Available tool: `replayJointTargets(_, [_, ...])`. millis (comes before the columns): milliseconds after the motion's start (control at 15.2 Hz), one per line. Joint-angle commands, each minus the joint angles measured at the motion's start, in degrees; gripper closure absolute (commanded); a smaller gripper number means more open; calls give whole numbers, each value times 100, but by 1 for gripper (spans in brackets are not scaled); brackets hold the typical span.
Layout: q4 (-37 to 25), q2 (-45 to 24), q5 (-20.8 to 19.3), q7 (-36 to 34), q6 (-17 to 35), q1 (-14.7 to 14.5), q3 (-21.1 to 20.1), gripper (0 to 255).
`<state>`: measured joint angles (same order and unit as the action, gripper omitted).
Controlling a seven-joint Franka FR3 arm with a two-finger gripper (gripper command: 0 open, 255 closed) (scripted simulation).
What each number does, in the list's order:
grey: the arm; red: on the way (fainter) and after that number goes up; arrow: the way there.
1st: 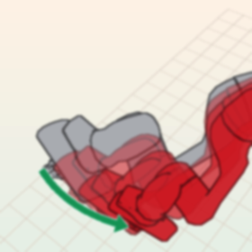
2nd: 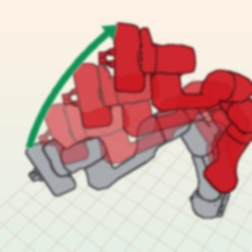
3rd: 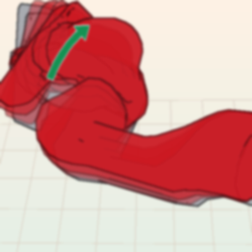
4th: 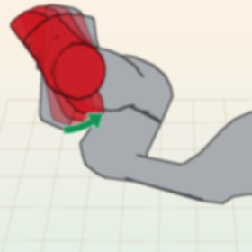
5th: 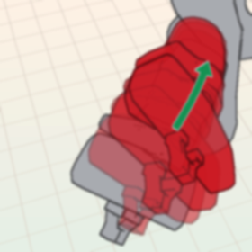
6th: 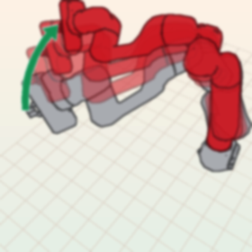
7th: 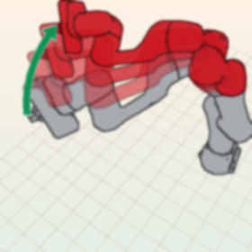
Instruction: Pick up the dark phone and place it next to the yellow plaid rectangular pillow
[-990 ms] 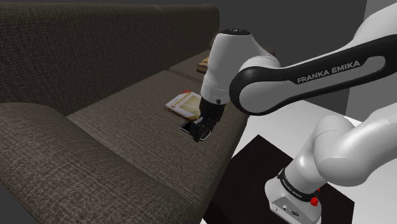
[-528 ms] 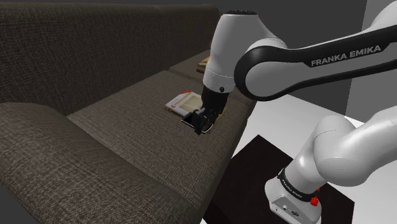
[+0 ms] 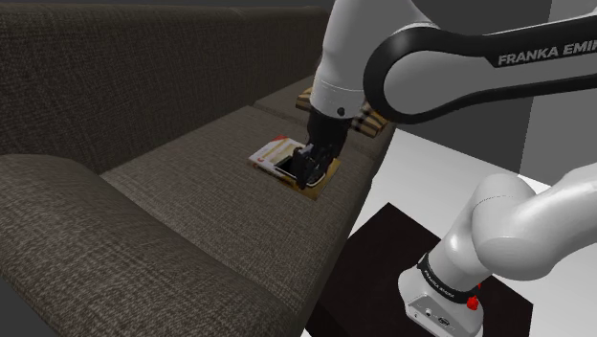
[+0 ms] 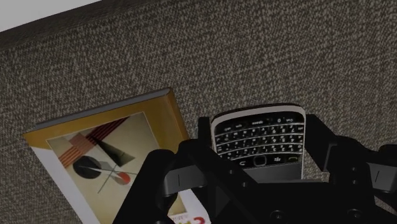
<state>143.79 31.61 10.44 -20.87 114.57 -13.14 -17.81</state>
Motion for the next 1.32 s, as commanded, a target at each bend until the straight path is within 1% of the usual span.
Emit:
replayJointTargets(0, [-140, 40, -19, 3, -184, 8, 30, 255])
replayJointTargets(792, [-944, 146, -106, -16, -1093, 44, 150, 255])
replayJointTargets(1254, [-836, 162, -518, 963, -1078, 428, 951, 255])
